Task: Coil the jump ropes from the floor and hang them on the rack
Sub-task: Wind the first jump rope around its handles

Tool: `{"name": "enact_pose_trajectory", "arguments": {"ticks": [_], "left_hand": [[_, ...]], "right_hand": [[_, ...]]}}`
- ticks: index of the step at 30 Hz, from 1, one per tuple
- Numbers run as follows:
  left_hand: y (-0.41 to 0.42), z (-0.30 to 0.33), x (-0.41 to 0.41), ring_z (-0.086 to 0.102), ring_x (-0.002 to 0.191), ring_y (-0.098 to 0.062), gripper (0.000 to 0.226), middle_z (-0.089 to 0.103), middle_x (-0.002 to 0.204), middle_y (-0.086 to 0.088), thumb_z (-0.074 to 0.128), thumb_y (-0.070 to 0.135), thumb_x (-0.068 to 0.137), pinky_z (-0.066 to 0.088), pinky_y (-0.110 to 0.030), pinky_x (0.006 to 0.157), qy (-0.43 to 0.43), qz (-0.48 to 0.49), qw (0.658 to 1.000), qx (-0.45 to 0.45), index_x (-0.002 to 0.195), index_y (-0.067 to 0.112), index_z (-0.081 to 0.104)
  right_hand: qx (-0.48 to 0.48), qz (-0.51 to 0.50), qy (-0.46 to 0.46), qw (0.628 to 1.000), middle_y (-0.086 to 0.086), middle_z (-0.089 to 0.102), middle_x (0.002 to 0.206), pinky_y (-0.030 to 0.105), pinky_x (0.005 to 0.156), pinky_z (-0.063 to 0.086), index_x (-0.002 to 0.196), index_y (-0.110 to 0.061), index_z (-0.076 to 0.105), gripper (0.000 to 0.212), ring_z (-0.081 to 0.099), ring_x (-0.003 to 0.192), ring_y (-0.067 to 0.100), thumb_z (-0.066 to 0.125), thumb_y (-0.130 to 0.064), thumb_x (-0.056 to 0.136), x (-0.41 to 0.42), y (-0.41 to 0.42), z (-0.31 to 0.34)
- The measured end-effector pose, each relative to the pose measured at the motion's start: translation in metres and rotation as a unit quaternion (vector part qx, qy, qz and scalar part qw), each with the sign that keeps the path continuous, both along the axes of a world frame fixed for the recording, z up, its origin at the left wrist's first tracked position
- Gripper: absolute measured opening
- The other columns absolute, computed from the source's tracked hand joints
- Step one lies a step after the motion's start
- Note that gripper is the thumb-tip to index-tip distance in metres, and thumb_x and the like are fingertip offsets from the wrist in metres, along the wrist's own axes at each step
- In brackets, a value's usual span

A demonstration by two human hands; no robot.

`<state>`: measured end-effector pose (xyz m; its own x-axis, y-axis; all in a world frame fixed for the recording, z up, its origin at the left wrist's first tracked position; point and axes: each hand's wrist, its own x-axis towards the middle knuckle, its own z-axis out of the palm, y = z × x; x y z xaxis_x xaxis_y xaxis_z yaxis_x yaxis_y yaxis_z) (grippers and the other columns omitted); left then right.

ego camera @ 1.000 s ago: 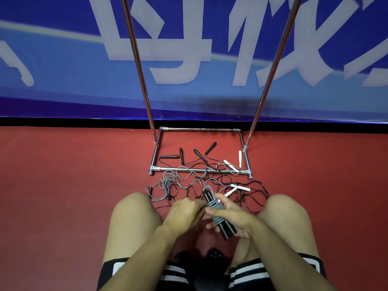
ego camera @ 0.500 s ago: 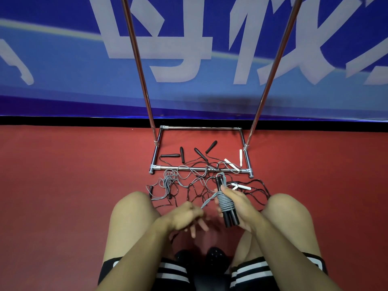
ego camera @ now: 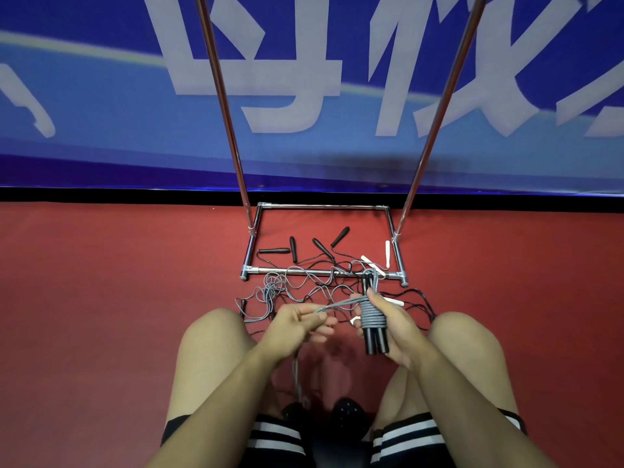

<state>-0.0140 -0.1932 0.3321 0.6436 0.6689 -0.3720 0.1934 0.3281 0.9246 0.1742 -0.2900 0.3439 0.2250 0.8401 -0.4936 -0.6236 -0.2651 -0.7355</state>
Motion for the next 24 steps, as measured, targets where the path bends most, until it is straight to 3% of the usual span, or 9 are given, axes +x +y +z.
{"name": "enact_pose_trajectory", "arguments": {"ticks": [2,4,6,10,11,14,18,21,24], "left_hand": [[0.005,-0.002,-0.001,0.068,0.063,-0.008,0.02,0.08,0.092,0.0,0.059,0.007,0.102,0.054,-0.027,0.061,0.054,0.034,0.989,0.136,0.116,0.005,0.073],[0.005,-0.001,-0.002,0.063,0.064,0.005,0.018,0.079,0.087,0.01,0.062,0.012,0.1,0.048,-0.02,0.068,0.103,0.034,0.965,0.239,0.113,0.015,0.075],[0.003,0.002,-0.002,0.056,0.059,0.009,0.013,0.076,0.076,0.013,0.065,0.019,0.098,0.043,-0.016,0.064,0.128,0.025,0.957,0.259,0.103,0.023,0.077],[0.005,0.0,-0.004,0.065,0.071,-0.023,0.032,0.074,0.072,-0.001,0.064,0.035,0.099,0.049,-0.035,0.074,0.128,0.027,0.962,0.238,0.071,0.023,0.073],[0.005,0.0,-0.003,0.066,0.071,-0.02,0.031,0.074,0.073,-0.001,0.065,0.031,0.099,0.048,-0.033,0.074,0.119,0.038,0.966,0.226,0.07,0.023,0.073],[0.003,0.004,0.0,0.062,0.061,0.004,0.013,0.075,0.075,0.004,0.07,0.016,0.096,0.045,-0.014,0.065,0.072,0.072,0.979,0.176,0.086,0.015,0.078],[0.004,0.001,0.002,0.067,0.07,0.003,0.008,0.075,0.073,0.007,0.072,0.009,0.093,0.047,-0.011,0.075,0.047,0.087,0.979,0.175,0.09,0.014,0.078],[0.002,-0.002,0.003,0.067,0.078,0.006,0.009,0.076,0.082,0.012,0.075,0.012,0.091,0.047,-0.011,0.079,0.061,0.075,0.965,0.243,0.095,0.017,0.081],[0.003,-0.007,0.001,0.064,0.089,-0.002,0.015,0.076,0.09,0.007,0.074,0.019,0.092,0.046,-0.013,0.084,0.076,0.03,0.921,0.382,0.104,0.017,0.081]], "right_hand": [[-0.011,0.018,-0.042,0.999,0.019,0.071,0.086,0.039,0.062,0.061,0.119,0.004,0.061,0.047,0.07,0.07,0.03,0.064,-0.036,0.094,-0.004,-0.002,0.003],[-0.025,0.041,-0.098,0.994,0.022,0.074,0.092,0.037,0.057,0.06,0.118,0.003,0.058,0.041,0.071,0.067,0.03,0.056,-0.034,0.103,-0.008,-0.004,0.004],[-0.029,0.033,-0.123,0.991,0.017,0.071,0.081,0.029,0.044,0.049,0.124,0.008,0.053,0.043,0.06,0.052,0.025,0.053,-0.03,0.106,-0.009,-0.003,0.002],[-0.015,0.025,-0.106,0.994,0.01,0.059,0.071,0.024,0.04,0.035,0.12,0.001,0.051,0.027,0.045,0.047,0.019,0.053,-0.022,0.106,-0.005,-0.002,0.0],[-0.01,0.026,-0.108,0.994,0.01,0.059,0.071,0.024,0.039,0.035,0.118,-0.003,0.052,0.023,0.045,0.048,0.02,0.054,-0.022,0.105,-0.006,-0.002,-0.001],[-0.009,0.017,-0.14,0.99,0.011,0.061,0.074,0.025,0.04,0.037,0.119,0.003,0.056,0.028,0.048,0.049,0.02,0.055,-0.021,0.105,-0.007,-0.002,-0.004],[-0.006,0.009,-0.153,0.988,0.012,0.063,0.081,0.026,0.043,0.038,0.113,-0.005,0.062,0.031,0.052,0.056,0.018,0.066,-0.031,0.096,-0.007,-0.002,-0.004],[-0.008,0.003,-0.099,0.995,0.007,0.06,0.079,0.024,0.043,0.036,0.121,-0.005,0.064,0.044,0.049,0.058,0.016,0.067,-0.038,0.093,-0.003,0.0,-0.005],[-0.011,0.018,-0.015,1.0,0.005,0.057,0.078,0.023,0.041,0.036,0.119,-0.006,0.065,0.046,0.046,0.057,0.015,0.061,-0.046,0.097,0.004,0.001,-0.01]]}}
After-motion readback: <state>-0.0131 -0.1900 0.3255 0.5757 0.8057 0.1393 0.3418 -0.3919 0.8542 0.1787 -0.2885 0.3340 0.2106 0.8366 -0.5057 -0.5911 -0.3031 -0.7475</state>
